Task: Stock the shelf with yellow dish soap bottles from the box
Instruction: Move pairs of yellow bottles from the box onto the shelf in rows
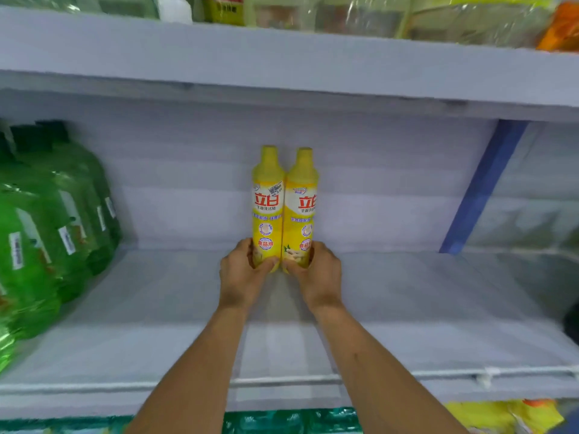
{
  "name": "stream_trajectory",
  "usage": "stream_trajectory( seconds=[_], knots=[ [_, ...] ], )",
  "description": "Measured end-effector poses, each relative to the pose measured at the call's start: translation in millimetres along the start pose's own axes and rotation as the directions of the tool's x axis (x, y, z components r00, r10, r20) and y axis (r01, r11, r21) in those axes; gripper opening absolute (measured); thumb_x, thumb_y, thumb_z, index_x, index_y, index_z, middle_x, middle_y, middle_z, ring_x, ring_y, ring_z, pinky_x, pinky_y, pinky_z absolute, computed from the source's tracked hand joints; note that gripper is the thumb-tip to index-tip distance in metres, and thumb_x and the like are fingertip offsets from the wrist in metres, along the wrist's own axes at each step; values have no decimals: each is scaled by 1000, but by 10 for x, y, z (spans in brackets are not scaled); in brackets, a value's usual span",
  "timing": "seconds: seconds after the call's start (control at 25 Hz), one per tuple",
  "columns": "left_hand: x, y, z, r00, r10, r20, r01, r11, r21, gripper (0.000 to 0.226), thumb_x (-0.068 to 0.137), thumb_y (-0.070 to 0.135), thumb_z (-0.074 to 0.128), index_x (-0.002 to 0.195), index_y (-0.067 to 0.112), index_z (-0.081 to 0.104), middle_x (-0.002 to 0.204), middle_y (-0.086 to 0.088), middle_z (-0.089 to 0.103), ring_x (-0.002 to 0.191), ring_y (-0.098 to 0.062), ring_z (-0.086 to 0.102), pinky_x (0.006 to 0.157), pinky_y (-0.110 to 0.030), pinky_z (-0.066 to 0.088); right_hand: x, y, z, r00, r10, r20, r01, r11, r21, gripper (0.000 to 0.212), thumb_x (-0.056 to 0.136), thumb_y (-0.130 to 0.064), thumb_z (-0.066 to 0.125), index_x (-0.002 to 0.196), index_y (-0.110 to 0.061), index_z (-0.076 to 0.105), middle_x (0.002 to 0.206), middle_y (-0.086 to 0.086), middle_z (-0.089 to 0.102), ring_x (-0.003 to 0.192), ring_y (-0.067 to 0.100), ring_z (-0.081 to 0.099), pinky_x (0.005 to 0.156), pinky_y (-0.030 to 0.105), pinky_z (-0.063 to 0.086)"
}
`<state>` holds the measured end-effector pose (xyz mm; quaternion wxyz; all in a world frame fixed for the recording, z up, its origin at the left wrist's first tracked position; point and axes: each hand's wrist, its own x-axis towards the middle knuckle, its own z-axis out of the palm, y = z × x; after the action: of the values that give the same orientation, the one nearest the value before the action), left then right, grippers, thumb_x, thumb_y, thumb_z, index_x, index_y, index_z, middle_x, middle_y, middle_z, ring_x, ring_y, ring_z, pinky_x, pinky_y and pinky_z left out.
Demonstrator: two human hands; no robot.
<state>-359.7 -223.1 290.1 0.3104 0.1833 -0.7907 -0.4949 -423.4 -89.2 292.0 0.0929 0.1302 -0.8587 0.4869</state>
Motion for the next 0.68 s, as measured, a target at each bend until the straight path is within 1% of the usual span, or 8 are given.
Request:
stream_trajectory(
  seconds=[0.08,0.16,0.24,0.36,0.48,0.68],
  knots=[
    [75,-73,54,1000,18,1,-18,1000,-24,41,71,34,84,108,24,69,95,13,75,87,-6,72,85,-38,60,98,31,71,1000,-5,-15,5,1000,24,46,68,-41,86,105,-20,67,102,0,73,94,20,70,83,37,57],
    [152,-111,91,1000,13,-3,-13,999,-41,41,69,36,82,107,25,69,94,14,76,87,-7,73,84,-41,61,207,49,108,1000,-4,-5,4,1000,20,44,70,-37,87,107,-19,68,105,1,74,96,20,70,82,30,54],
    [217,-116,112,1000,5,-14,-6,999,-50,41,69,33,83,106,24,70,93,12,76,86,-7,73,83,-41,61,280,71,132,1000,-8,0,8,1000,11,45,70,-35,88,108,-19,68,106,1,74,98,20,69,81,27,52],
    [296,-110,142,998,-13,-54,12,1000,-28,41,69,27,89,104,19,70,89,11,76,82,-5,72,82,-35,60,341,79,162,1000,-14,-9,14,1000,-1,48,69,-36,88,109,-18,68,107,2,74,98,20,70,82,28,54],
    [329,-78,154,995,-37,-98,39,999,14,42,66,30,91,101,18,69,83,10,73,81,-9,71,77,-27,57,369,76,186,1000,-1,-26,0,1000,-23,51,67,-40,89,108,-18,67,106,2,73,97,21,70,82,33,56],
    [340,-49,164,991,-56,-123,64,996,65,43,64,33,92,97,19,69,86,6,75,81,-13,71,77,-28,56,384,88,195,1000,-3,-30,1,999,-52,58,65,-51,89,107,-17,66,104,3,72,96,22,69,82,36,57]
  ],
)
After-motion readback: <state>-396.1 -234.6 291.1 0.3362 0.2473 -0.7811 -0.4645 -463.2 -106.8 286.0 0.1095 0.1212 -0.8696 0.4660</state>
